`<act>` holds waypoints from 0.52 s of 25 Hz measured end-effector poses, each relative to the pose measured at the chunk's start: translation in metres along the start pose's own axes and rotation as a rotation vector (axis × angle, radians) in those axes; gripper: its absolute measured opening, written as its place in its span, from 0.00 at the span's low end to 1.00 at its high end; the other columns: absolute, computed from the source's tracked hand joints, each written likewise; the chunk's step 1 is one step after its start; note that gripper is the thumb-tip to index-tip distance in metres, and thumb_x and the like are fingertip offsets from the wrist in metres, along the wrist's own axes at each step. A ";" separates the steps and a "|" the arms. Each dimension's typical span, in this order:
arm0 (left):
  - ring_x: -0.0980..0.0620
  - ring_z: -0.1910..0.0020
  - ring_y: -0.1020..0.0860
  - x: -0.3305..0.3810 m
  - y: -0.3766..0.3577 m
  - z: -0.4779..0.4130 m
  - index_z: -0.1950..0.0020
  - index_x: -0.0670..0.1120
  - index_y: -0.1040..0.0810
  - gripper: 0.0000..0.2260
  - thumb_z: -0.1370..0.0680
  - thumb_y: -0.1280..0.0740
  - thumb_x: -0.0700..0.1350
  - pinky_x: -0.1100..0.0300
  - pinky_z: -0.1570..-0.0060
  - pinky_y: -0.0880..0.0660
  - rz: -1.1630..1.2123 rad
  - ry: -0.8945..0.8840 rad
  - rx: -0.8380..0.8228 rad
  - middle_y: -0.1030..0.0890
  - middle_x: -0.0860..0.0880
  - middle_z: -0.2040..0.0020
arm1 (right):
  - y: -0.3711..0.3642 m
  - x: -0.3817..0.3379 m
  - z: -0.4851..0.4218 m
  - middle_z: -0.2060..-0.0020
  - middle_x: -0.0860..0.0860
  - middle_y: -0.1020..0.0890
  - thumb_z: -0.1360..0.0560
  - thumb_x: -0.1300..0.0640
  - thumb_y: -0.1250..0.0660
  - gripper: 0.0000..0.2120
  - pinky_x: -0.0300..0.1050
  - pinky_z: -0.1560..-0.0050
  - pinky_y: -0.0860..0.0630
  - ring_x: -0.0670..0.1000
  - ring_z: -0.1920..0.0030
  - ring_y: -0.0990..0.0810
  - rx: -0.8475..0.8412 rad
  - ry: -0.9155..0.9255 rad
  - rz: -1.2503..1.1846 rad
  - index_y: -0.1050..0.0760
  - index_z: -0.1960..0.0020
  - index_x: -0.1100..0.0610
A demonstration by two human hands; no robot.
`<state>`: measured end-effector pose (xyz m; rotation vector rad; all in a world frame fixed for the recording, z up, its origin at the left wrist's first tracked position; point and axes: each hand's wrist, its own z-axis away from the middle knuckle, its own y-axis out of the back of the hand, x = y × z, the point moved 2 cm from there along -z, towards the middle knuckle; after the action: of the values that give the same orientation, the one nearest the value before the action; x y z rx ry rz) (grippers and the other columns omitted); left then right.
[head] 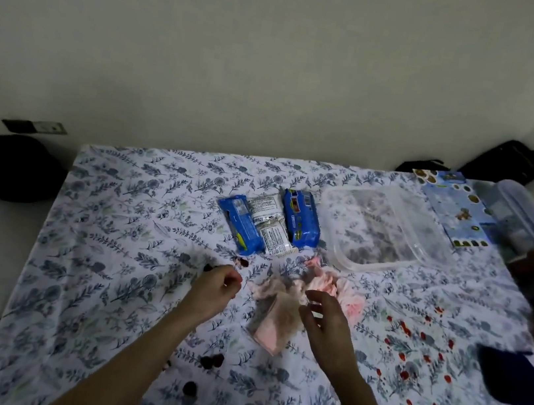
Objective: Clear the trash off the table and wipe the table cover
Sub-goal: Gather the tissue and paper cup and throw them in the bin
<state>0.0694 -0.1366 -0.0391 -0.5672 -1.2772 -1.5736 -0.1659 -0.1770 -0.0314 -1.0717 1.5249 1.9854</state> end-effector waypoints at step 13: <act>0.52 0.57 0.21 0.008 -0.007 -0.089 0.46 0.42 0.23 0.07 0.21 0.38 0.41 0.65 0.58 0.25 -0.138 0.125 0.251 0.18 0.44 0.49 | -0.010 0.001 -0.176 0.38 0.56 0.27 0.23 0.57 0.35 0.16 0.44 0.44 0.29 0.52 0.43 0.26 -0.119 0.226 0.212 0.28 0.36 0.59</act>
<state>0.0790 -0.2215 -0.0655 -0.2233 -1.4162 -1.5051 -0.1023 -0.3394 -0.0566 -1.2651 1.7171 2.1820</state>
